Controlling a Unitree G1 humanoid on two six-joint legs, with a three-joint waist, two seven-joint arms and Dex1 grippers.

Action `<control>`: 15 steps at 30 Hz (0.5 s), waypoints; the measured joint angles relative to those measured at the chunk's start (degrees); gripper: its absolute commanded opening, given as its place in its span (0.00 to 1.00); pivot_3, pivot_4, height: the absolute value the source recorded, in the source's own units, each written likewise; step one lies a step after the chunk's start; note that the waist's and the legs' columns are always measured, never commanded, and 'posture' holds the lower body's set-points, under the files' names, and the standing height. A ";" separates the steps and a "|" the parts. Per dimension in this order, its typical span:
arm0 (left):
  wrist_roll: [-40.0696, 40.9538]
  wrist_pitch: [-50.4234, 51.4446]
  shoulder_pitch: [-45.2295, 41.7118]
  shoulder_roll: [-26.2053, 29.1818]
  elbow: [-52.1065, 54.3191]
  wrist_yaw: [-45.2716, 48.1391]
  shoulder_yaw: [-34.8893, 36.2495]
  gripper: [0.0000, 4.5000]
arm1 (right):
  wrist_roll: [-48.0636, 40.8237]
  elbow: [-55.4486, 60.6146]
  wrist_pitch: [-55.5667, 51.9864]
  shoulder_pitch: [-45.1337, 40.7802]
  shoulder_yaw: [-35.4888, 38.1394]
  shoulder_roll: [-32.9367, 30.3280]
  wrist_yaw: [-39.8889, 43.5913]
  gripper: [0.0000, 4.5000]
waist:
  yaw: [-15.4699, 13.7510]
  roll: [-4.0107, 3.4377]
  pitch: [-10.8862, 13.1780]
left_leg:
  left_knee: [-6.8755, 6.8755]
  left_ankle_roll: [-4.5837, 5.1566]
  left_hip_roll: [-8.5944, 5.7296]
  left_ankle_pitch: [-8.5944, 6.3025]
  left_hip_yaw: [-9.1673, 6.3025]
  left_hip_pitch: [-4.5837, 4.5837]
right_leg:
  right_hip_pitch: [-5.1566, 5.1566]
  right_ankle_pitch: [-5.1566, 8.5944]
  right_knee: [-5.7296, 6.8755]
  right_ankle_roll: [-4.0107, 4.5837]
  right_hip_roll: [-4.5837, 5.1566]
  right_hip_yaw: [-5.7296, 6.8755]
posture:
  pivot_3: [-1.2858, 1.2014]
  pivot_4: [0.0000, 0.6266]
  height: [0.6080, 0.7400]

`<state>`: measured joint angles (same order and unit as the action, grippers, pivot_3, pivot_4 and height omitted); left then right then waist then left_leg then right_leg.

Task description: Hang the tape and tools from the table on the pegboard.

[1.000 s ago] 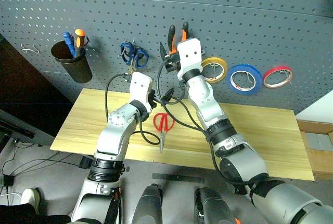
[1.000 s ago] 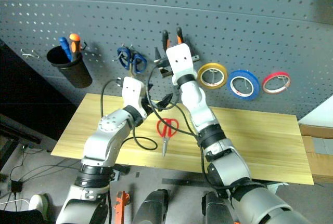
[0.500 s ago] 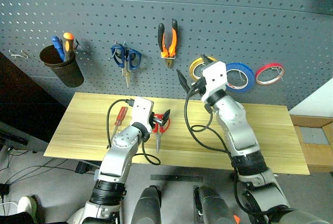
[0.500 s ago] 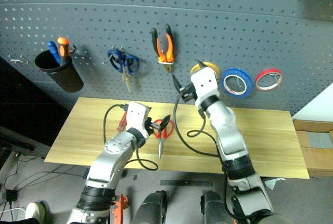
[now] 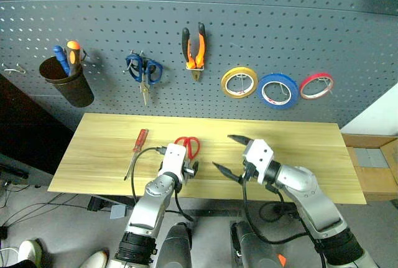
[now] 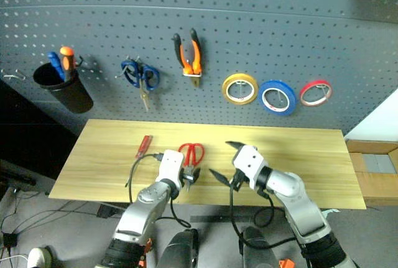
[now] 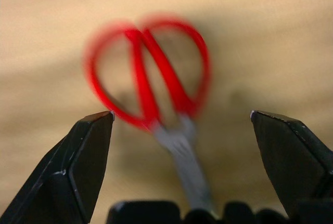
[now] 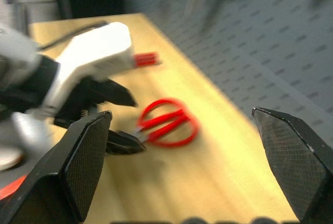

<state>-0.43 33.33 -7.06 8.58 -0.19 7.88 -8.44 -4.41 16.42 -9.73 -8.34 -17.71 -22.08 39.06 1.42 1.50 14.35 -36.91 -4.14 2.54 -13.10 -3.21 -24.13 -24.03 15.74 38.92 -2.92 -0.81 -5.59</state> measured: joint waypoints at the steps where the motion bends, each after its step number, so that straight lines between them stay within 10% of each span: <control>1: -0.51 0.52 0.00 0.02 -0.02 -0.23 -0.20 1.00 | -1.11 0.03 -0.02 0.33 -0.04 -0.47 1.25 0.99 | 0.14 0.07 0.10 | 0.00 0.00 0.00 0.00 0.00 0.03 | 0.03 0.04 0.00 -0.07 0.00 -0.01 | 0.53 0.44 1.00; 15: -5.62 7.82 -1.69 -0.47 0.45 -3.48 -2.62 1.00 | -5.03 -1.05 0.54 0.25 -1.61 -1.72 9.68 0.99 | 0.38 0.20 0.46 | -0.01 -0.01 -0.01 -0.01 0.00 0.33 | 0.34 0.07 -0.05 -0.12 0.00 -0.03 | 0.52 0.46 1.00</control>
<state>-6.06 41.15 -8.75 8.11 0.27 4.41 -11.06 -9.44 15.37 -9.18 -8.08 -19.33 -23.80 48.74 1.80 1.70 14.81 -36.92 -4.16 2.53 -13.11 -3.20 -23.80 -23.70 15.81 38.87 -3.04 -0.81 -5.62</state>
